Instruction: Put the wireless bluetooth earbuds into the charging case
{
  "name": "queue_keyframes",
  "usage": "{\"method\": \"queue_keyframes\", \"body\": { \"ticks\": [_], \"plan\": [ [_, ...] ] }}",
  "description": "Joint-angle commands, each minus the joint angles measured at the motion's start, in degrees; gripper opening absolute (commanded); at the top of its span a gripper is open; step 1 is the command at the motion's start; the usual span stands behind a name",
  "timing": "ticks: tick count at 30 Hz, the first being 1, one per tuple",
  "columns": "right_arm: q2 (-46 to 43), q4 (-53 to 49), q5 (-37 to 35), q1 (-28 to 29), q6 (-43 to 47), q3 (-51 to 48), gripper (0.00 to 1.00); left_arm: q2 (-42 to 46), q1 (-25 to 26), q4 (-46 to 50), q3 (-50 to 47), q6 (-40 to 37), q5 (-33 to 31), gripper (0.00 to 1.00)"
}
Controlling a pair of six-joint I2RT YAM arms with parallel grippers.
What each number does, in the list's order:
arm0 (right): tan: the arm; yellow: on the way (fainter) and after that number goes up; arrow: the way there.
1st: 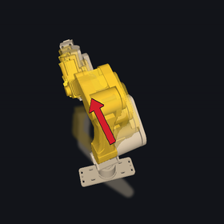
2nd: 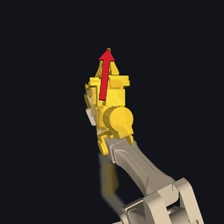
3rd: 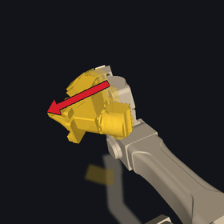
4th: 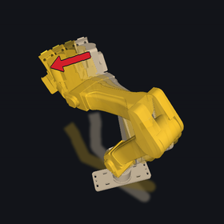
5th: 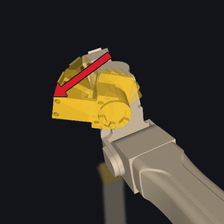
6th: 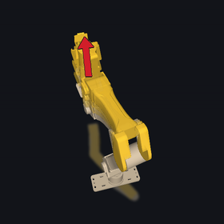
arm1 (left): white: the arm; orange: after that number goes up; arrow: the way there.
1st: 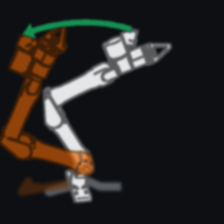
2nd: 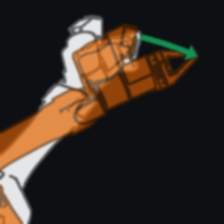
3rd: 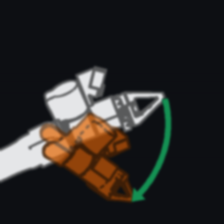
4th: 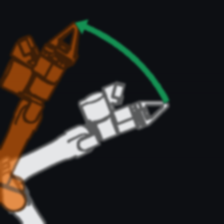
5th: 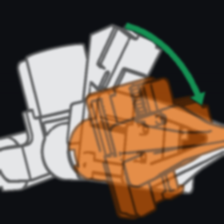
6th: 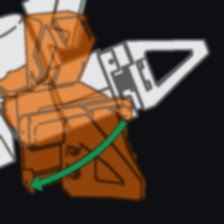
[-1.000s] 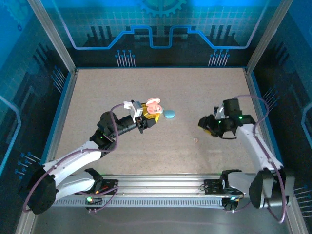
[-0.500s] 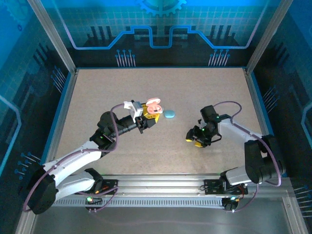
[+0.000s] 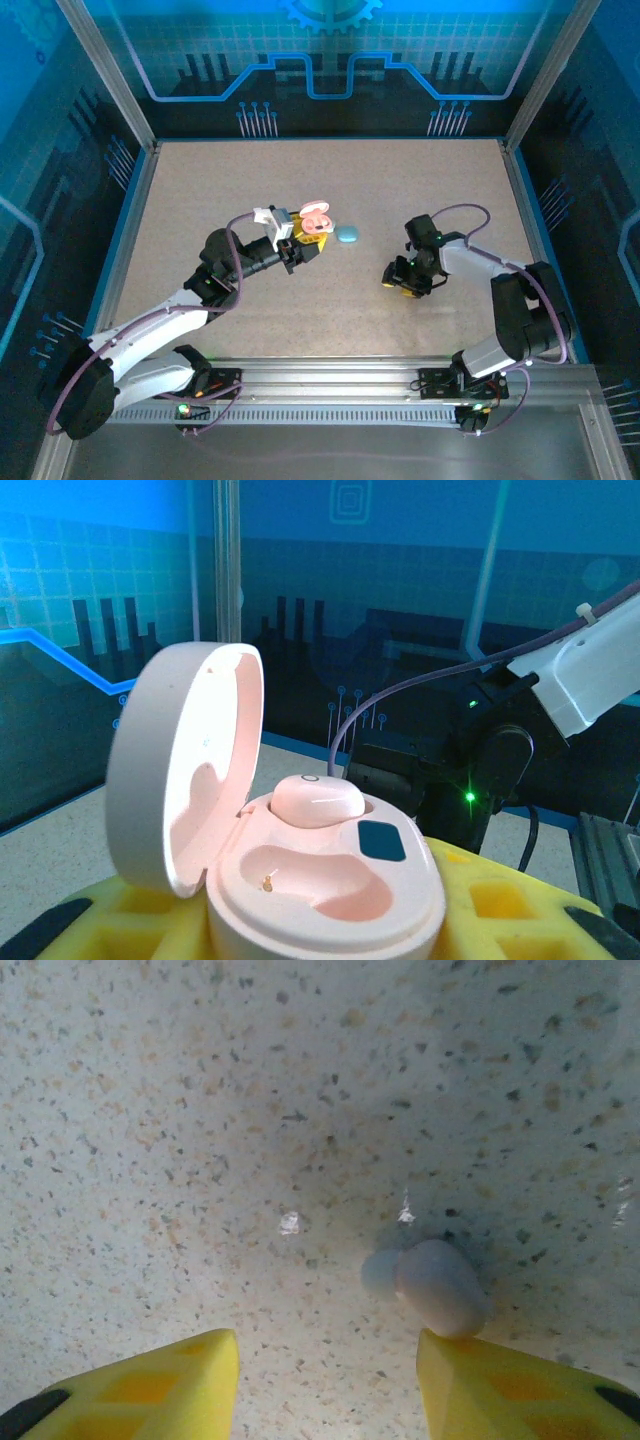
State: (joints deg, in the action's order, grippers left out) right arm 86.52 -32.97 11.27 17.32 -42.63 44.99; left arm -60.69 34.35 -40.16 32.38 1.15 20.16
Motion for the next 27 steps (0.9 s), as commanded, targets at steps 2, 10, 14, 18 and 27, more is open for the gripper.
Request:
{"method": "queue_keyframes", "body": {
  "ticks": [2,10,14,18,27],
  "plan": [
    [0.7,-0.6,-4.1,0.7,0.7,1.9,0.51,0.6,0.3,-0.7,-0.7,-0.4,-0.5,0.40],
    [2.9,-1.2,-6.6,0.6,2.9,4.3,0.50,0.2,0.3,-0.9,-0.5,-0.2,-0.3,0.40],
    [4.2,-2.4,-7.6,0.6,3.9,5.1,0.50,0.4,0.4,-0.6,-0.5,-0.2,-0.2,0.40],
    [4.6,-3.8,-9.6,0.6,4.6,7.1,0.50,0.7,0.3,-0.4,-0.6,-0.3,-0.5,0.40],
    [7.2,-5.4,-10.3,0.6,6.0,9.6,0.47,0.2,0.3,-0.5,-0.3,-0.2,-0.2,0.40]
  ]
}}
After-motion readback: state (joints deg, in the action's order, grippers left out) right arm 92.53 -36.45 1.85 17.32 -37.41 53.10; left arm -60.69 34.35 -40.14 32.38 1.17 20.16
